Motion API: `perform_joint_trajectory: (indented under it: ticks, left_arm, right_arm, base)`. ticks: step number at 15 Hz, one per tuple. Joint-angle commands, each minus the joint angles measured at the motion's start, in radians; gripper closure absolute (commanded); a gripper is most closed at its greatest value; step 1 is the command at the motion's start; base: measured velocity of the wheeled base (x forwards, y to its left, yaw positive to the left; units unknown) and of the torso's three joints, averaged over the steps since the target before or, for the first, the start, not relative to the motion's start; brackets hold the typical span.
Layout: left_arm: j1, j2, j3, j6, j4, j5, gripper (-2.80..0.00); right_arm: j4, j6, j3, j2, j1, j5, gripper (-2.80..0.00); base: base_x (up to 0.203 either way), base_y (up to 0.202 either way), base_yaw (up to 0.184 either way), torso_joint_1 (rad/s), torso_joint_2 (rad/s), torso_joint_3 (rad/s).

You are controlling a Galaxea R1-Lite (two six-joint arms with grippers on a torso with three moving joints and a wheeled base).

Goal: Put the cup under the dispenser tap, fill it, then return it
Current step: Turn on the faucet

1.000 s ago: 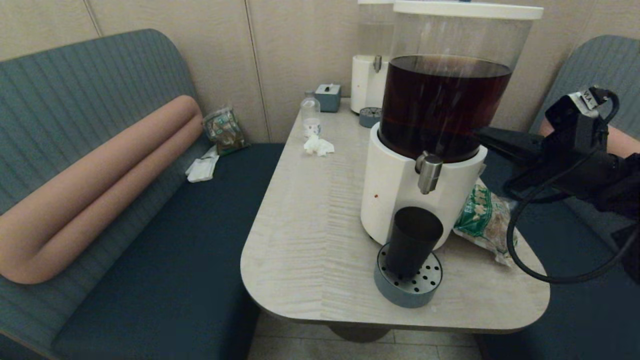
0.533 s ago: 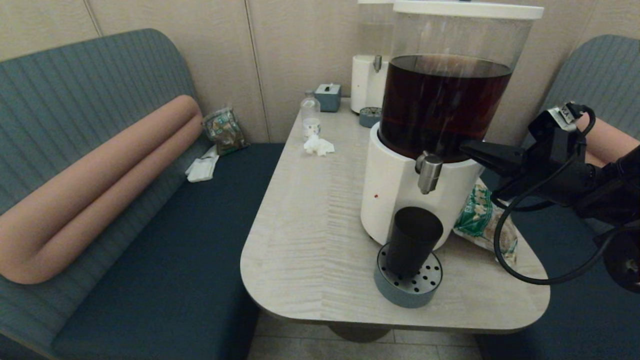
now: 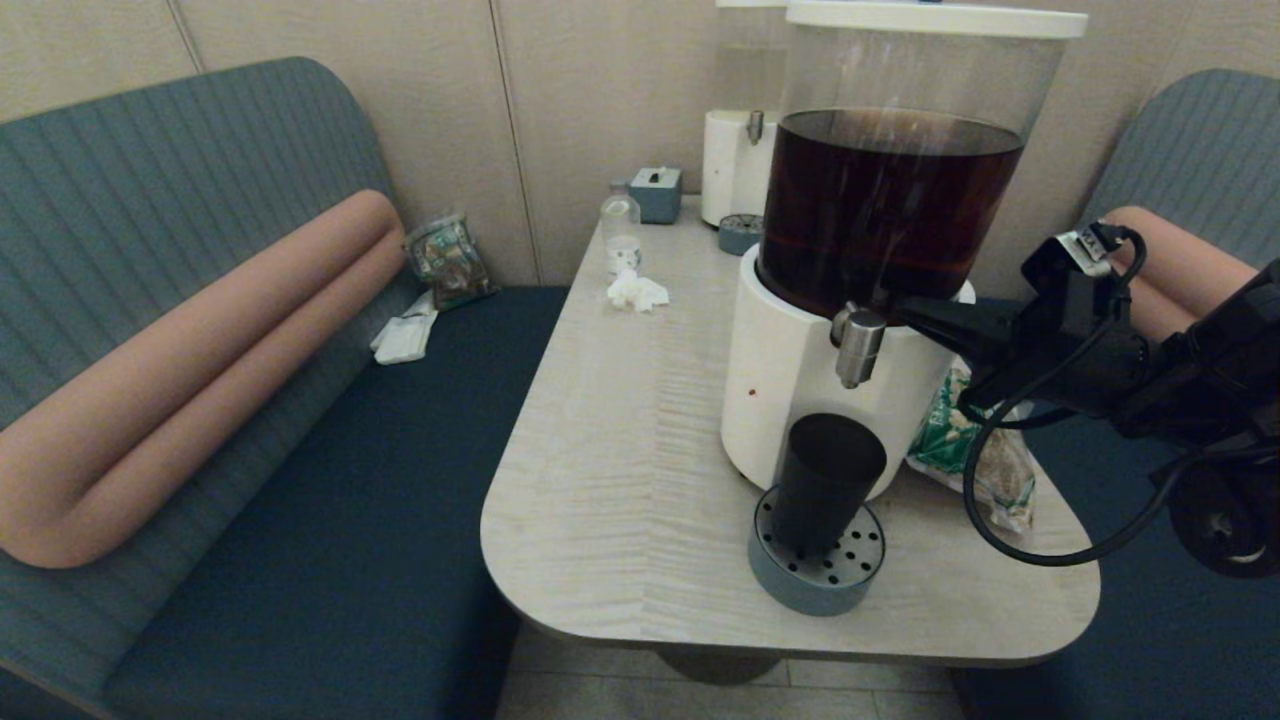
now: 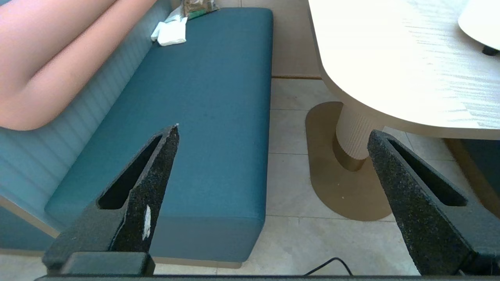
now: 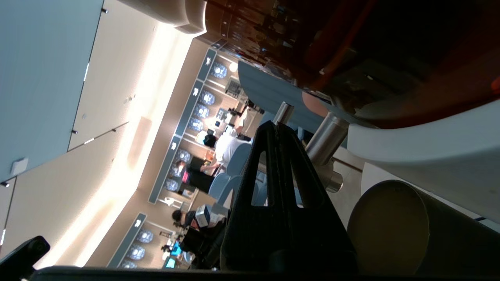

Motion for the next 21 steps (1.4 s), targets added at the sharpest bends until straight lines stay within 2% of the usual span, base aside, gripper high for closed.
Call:
perform_joint_trajectory:
  ticks: [1, 7, 21]
  left_arm:
    - [0.0, 0.001, 0.0, 0.0, 0.0, 0.0, -2.8]
    - [0.0, 0.001, 0.0, 0.0, 0.0, 0.0, -2.8]
    - [0.0, 0.001, 0.0, 0.0, 0.0, 0.0, -2.8]
  right_arm:
    - [-0.006, 0.008, -0.012, 0.006, 0.009, 0.014, 0.0]
    - [-0.012, -0.019, -0.018, 0.007, 0.029, 0.061, 0.0]
    - [-0.006, -0.019, -0.081, 0.061, 0.055, 0.064, 0.0]
  base:
    - [0.0, 0.0, 0.0, 0.0, 0.0, 0.0]
    - [0.0, 0.0, 0.0, 0.0, 0.0, 0.0]
    - [0.0, 0.0, 0.0, 0.0, 0.0, 0.0]
